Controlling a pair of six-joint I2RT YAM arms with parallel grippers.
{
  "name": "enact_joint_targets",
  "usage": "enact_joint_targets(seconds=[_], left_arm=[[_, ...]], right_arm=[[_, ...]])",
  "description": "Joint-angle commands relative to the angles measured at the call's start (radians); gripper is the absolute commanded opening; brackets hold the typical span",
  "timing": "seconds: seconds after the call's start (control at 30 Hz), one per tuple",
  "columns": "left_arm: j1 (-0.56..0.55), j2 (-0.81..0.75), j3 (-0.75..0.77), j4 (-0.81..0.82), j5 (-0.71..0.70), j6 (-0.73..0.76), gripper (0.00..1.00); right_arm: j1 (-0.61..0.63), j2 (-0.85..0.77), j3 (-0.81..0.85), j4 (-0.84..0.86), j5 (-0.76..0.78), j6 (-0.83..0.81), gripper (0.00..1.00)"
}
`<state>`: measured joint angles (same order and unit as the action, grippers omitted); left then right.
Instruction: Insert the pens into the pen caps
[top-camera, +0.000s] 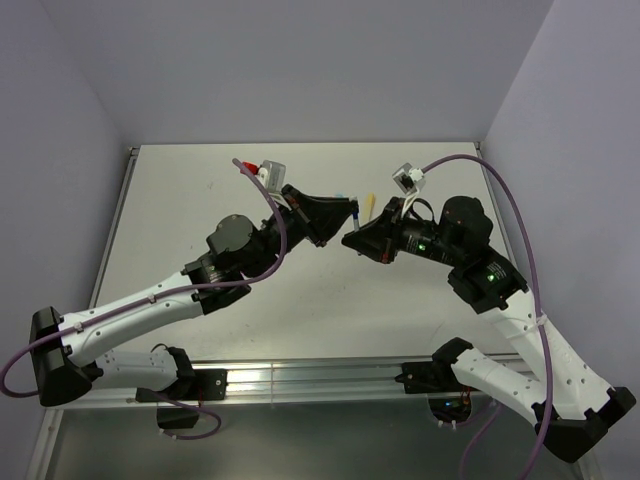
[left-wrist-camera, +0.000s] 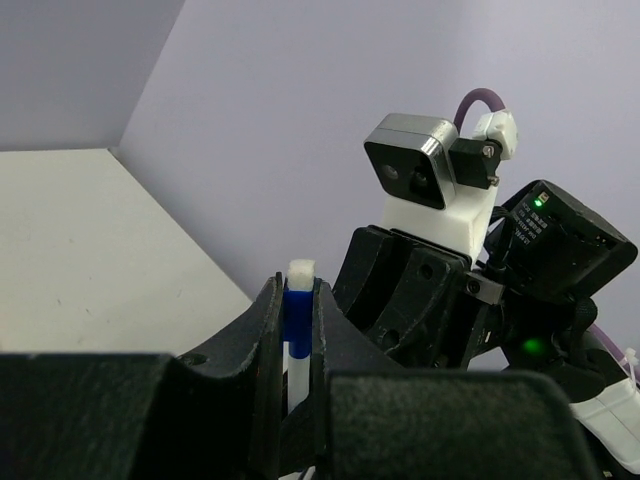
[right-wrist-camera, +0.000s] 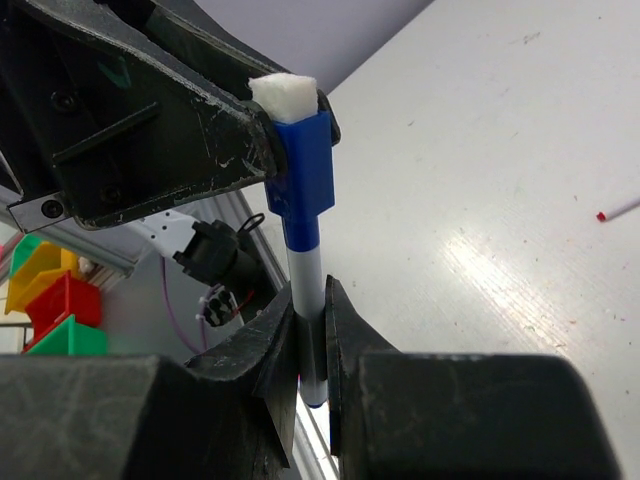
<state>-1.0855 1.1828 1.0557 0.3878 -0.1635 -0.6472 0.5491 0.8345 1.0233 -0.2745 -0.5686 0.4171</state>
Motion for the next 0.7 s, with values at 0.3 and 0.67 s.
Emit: enact_joint_targets(seconds=[0.3, 0.67], left_arm=[[0.012, -0.026, -0.077, -0.215, 0.260, -0.009, 0.00], [0.147, -0.014, -0.002, -0.035, 0.447, 0.040, 0.00]], right_arm=[[-0.043, 0.017, 0.142, 0.250, 0.159, -0.008, 0.06], [-0.043, 0.014, 0.104, 0.247, -0.083, 0.011, 0.41]])
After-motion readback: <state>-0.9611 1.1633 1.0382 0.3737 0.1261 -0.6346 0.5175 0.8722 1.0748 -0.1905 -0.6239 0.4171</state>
